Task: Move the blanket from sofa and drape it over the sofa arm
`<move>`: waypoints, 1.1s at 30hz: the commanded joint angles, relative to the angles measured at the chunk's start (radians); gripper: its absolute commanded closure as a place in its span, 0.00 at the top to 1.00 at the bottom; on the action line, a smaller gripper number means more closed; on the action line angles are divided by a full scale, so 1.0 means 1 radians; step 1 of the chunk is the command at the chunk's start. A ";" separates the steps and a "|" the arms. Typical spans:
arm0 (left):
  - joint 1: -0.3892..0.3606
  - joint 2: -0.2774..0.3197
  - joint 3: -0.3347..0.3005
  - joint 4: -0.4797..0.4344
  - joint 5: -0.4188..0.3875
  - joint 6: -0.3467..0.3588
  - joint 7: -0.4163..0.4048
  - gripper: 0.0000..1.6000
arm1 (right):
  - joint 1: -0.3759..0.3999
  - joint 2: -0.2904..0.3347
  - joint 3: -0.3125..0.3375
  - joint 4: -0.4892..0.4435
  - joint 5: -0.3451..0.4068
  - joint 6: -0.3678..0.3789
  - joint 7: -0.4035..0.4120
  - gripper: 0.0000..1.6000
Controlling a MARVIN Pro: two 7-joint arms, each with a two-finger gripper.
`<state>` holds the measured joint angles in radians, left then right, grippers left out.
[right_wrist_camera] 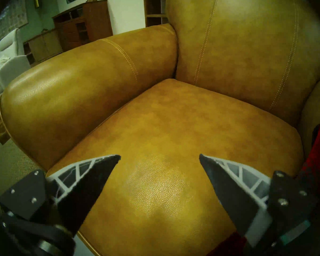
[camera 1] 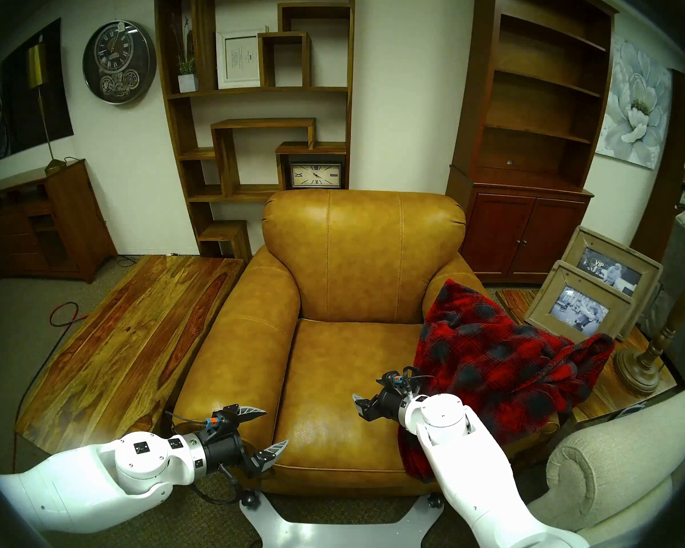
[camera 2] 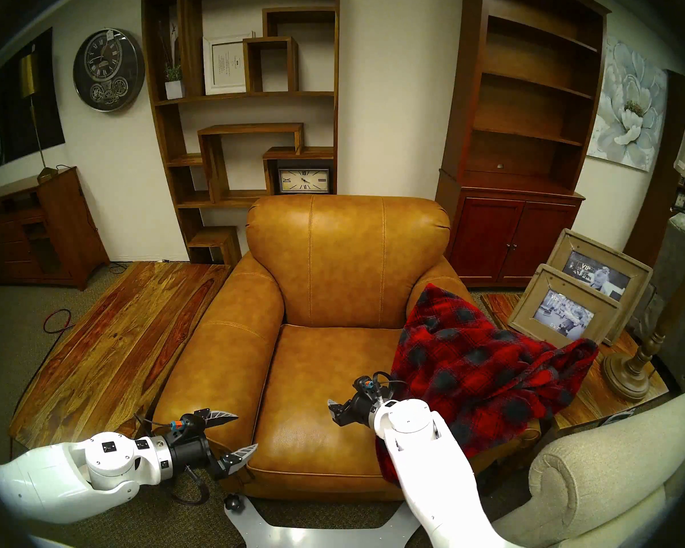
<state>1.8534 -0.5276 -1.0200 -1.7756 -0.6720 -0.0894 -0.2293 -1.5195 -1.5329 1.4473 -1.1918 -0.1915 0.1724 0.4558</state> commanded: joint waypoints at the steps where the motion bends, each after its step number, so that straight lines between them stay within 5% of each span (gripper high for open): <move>1: -0.003 -0.001 -0.001 -0.008 0.000 -0.003 -0.002 1.00 | -0.049 -0.046 0.006 -0.086 0.022 -0.018 -0.094 1.00; 20: -0.008 0.001 0.006 -0.006 -0.003 -0.003 0.002 1.00 | -0.157 -0.069 0.090 -0.315 0.039 -0.084 -0.381 1.00; 33: -0.011 0.003 0.011 -0.007 -0.006 -0.004 0.004 1.00 | -0.251 -0.062 0.080 -0.479 0.051 -0.128 -0.602 1.00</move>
<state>1.8444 -0.5238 -1.0080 -1.7740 -0.6782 -0.0894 -0.2236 -1.7243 -1.5899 1.5480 -1.5602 -0.1466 0.0838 -0.0463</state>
